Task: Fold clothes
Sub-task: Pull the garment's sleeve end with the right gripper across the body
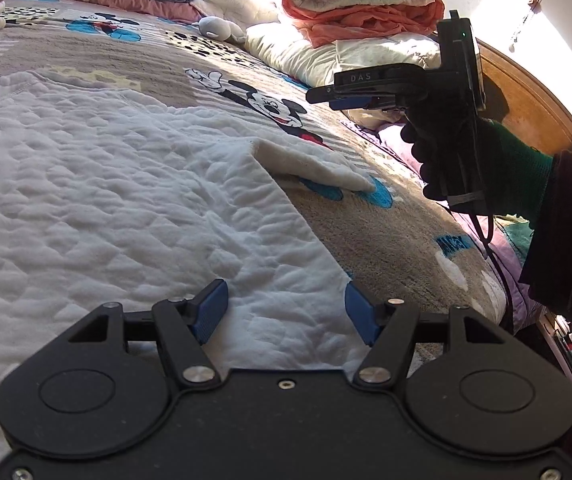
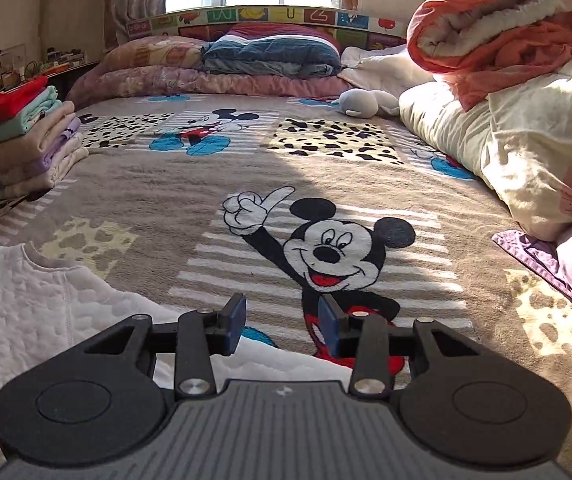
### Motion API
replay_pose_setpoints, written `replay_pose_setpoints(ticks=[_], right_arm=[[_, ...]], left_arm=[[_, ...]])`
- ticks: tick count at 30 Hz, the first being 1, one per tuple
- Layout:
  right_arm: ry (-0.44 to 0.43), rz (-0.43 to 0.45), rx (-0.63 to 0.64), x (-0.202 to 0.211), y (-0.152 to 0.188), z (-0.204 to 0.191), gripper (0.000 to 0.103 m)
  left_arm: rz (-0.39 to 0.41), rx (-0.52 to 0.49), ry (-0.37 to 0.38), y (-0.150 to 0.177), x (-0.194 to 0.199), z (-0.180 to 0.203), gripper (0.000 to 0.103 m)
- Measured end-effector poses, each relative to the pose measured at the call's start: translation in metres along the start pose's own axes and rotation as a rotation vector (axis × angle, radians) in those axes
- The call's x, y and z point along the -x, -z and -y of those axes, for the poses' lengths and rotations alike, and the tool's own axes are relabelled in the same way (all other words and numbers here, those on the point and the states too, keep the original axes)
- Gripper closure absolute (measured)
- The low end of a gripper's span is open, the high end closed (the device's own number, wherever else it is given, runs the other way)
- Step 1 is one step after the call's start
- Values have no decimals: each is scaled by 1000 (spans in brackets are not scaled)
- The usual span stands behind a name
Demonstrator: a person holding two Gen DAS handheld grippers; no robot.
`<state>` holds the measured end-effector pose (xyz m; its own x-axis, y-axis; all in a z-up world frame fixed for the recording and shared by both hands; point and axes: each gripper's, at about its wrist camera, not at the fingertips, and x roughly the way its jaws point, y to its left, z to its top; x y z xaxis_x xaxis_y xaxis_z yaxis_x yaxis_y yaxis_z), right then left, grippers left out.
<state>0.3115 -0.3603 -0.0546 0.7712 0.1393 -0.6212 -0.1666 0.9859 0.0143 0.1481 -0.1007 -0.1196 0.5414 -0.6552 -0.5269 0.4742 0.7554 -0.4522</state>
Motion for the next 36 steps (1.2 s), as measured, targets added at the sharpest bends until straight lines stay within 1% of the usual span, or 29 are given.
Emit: replay_pose_setpoints(ticks=[3,8,11,13,14,15,16,17,18,19,20,24,28,31,32,34,36], right_arm=[[-116,-74,41,-27,-14,-25,62],[-222,-153,106,-63,-22,-53,56],[-267,-182,121,-76,-23,-57,53],[-292,-200,124,-84,-22,-57,47],[-311,-223,118,-89,-20,-55,47],[-320,-241,120,-93,-17,-54,49],[-326,-259,130,-96,-13,-54,55],[-333,-273,136,-100,-10,-54,58],[-342,-267,128,-99,-8,-53,59],[-349,-260,121,-98,-6,-52,64],[-346,-254,126,-97,-5,-52,66],[-308,-198,234,-81,-6,-65,87],[-266,-121,325,-60,-13,-76,89],[-207,-52,478,-47,-20,-89,91],[-171,-44,572,-48,-19,-97,92],[-129,-55,655,-57,-17,-105,99],[-89,-117,656,-74,-13,-102,99]], left_arm=[[-1,-19,-2,1,0,1,39],[-6,-21,6,1,0,-1,39],[-8,-14,15,0,1,-2,39],[-10,-11,18,0,1,-3,39],[-11,-10,20,0,1,-3,39],[-11,-9,22,0,1,-3,39],[-12,-8,23,0,1,-3,39],[-12,-8,24,0,0,-4,39],[-12,-7,24,0,0,-4,39],[-13,-7,24,-1,0,-4,39],[-12,-8,24,-1,0,-4,39],[-13,-14,22,0,0,-4,39],[-14,-22,18,1,0,-3,39],[-16,-34,12,2,-2,-2,39],[-17,-38,10,2,-2,-2,39],[-17,-42,10,2,-3,-2,39],[-18,-42,12,2,-2,-3,39]])
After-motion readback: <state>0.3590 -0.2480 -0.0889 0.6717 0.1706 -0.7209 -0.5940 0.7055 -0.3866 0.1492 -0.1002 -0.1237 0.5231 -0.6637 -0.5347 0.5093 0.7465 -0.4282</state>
